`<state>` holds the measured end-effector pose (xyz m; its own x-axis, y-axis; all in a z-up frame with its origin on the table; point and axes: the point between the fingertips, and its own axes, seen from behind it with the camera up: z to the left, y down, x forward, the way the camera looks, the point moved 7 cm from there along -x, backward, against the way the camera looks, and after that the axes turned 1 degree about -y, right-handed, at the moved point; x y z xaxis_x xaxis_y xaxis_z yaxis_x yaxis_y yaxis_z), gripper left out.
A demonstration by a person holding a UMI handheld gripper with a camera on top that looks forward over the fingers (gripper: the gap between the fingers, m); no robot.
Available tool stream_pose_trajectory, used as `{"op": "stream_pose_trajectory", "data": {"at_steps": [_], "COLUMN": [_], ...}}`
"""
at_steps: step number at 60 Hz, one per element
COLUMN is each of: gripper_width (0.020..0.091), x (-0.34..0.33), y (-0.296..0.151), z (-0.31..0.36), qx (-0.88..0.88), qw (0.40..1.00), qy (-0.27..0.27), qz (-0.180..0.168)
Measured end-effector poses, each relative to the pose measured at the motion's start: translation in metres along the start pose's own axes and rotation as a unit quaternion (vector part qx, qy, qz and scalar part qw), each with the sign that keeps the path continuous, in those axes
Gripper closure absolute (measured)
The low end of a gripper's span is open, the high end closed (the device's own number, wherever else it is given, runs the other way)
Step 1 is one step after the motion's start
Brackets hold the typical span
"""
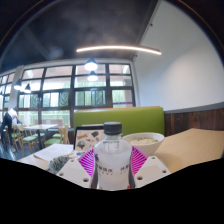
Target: Pour water
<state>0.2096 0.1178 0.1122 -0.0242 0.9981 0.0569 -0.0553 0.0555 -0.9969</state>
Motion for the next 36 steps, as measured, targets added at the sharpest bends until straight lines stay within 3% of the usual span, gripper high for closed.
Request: {"op": "stream_pose_trajectory", "data": {"at_steps": [1,3,7,10,22,30,36], "gripper_width": [0.0652,0.0669,0.0675,0.0674,0.065,0.0525,0.0293], "x": [0.001,0.002,0.004,-0.001,-0.003,0.0,-0.007], "y": [0.003,-0.003,-0.002,0.0,-0.001,-0.003,0.0], "z": [0.001,0.004,-0.003,0.028,0.03,0.027,0.028], "qx": [-0.005,-0.011,-0.013,-0.014,-0.019,-0.018,-0.02], "qw": [1.0,1.0,1.0,1.0,0.999,0.999,0.999], "qy": [-0.002,-0.005,-0.004,-0.003,-0.004,-0.003,-0.008], "qz": [0.01,-0.004,0.013,0.021,0.027,0.028,0.047]}}
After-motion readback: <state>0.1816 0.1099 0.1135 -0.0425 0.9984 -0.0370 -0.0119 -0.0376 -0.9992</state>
